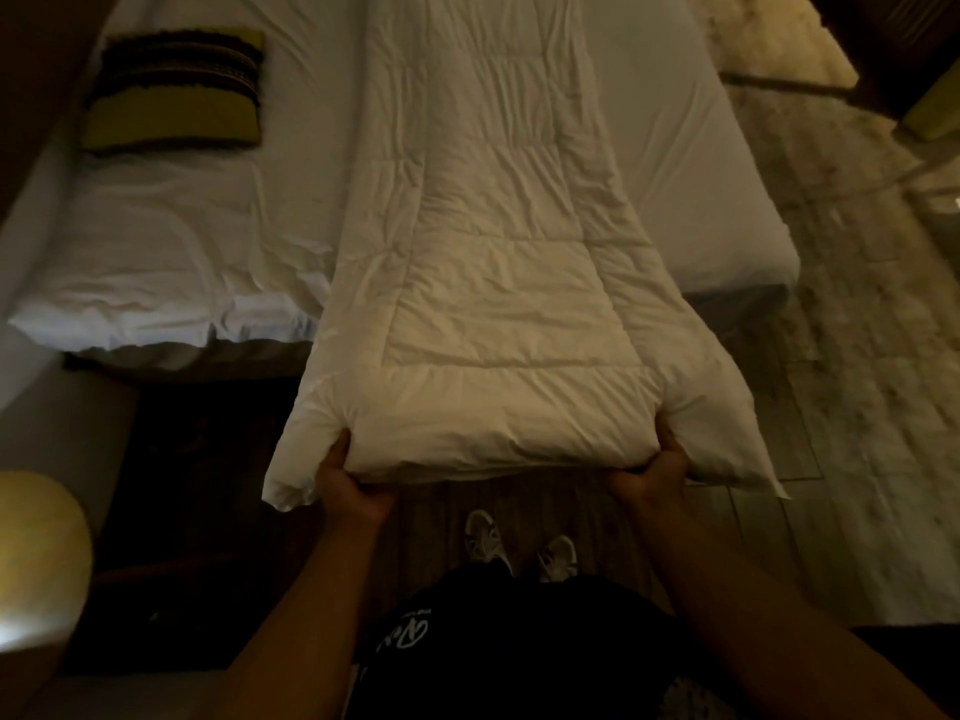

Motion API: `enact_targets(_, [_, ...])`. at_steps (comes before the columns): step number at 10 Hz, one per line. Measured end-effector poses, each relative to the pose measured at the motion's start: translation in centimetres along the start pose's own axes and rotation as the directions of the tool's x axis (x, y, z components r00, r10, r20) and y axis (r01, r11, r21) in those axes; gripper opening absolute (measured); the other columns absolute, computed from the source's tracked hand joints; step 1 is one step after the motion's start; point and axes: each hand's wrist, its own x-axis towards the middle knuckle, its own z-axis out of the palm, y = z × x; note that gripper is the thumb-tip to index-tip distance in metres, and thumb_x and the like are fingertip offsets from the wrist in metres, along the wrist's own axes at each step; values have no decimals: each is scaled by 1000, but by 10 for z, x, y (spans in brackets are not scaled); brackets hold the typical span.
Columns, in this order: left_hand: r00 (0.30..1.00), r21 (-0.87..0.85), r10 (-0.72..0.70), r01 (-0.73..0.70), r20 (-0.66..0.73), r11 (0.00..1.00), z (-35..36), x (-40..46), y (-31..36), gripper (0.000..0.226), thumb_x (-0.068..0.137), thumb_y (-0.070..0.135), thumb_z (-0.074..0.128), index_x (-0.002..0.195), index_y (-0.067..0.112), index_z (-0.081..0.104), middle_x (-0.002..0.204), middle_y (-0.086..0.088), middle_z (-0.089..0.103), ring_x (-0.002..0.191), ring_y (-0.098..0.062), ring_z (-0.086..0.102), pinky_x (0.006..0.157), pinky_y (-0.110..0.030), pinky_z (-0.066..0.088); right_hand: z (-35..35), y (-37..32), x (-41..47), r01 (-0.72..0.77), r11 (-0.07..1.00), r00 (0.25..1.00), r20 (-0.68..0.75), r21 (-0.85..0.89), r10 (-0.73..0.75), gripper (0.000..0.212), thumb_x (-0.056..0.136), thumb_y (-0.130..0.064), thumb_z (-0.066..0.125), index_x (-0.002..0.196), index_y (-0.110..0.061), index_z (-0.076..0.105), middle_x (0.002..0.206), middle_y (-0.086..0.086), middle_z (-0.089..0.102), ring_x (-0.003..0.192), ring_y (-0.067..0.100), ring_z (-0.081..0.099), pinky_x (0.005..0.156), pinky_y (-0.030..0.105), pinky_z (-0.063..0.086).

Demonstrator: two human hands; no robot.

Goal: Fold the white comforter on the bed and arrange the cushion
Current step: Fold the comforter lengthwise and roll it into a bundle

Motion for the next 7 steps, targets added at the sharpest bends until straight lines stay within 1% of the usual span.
enact_targets(1, [999,-21,-54,54,2,998,-14,-12,-12,36,95,37,49,128,30,64,123,-5,69,112,-32,62,81,-45,54,-11,-6,-28,-208,978,974,-99,-18,205,78,87,2,66,130,-57,38,97,-53,53,82,-23,60,66,1,48])
enact_targets(2, [999,-48,-51,51,6,998,-25,-22,-24,43,81,37,65,123,30,66,119,-5,71,109,-33,63,79,-47,55,-42,-5,-27,-178,982,984,-11,69,179,62,89,-7,66,144,-25,45,112,-32,62,96,-7,66,79,14,54])
enact_targets(3, [995,-30,-95,96,28,995,-58,-36,-41,74,50,38,84,122,28,69,128,-9,66,117,-38,59,93,-55,49,-69,7,-23,-95,932,982,-118,349,145,63,76,-41,71,136,-29,58,135,3,62,125,29,58,106,46,42])
enact_targets(4, [986,-17,-157,156,-49,988,-67,-34,-48,82,54,35,82,133,27,61,132,-10,64,122,-40,55,98,-55,45,-70,6,-25,-143,928,970,-140,343,201,67,71,-41,74,135,-28,59,141,7,57,131,31,52,113,47,36])
enact_targets(5, [978,-10,-150,151,-146,989,-51,-22,-49,50,85,35,60,133,23,60,128,-11,65,122,-39,55,98,-52,45,-62,0,-17,-291,804,934,-30,518,357,44,81,-9,74,115,-34,65,124,27,58,99,17,67,88,20,54])
enact_targets(6, [979,7,-106,109,-172,994,-41,-13,-47,44,95,36,48,135,20,58,132,-14,62,123,-40,55,99,-52,45,-56,-6,-10,-208,816,953,-77,539,293,50,82,-8,73,98,-55,68,116,16,64,92,16,66,92,27,53])
enact_targets(7, [988,-2,-46,46,-150,999,-18,-11,-42,43,97,30,48,135,16,57,134,-16,60,120,-38,57,98,-50,46,-62,-9,7,-130,951,981,-101,279,164,51,74,-44,73,124,-33,67,134,10,62,123,33,55,110,49,37])
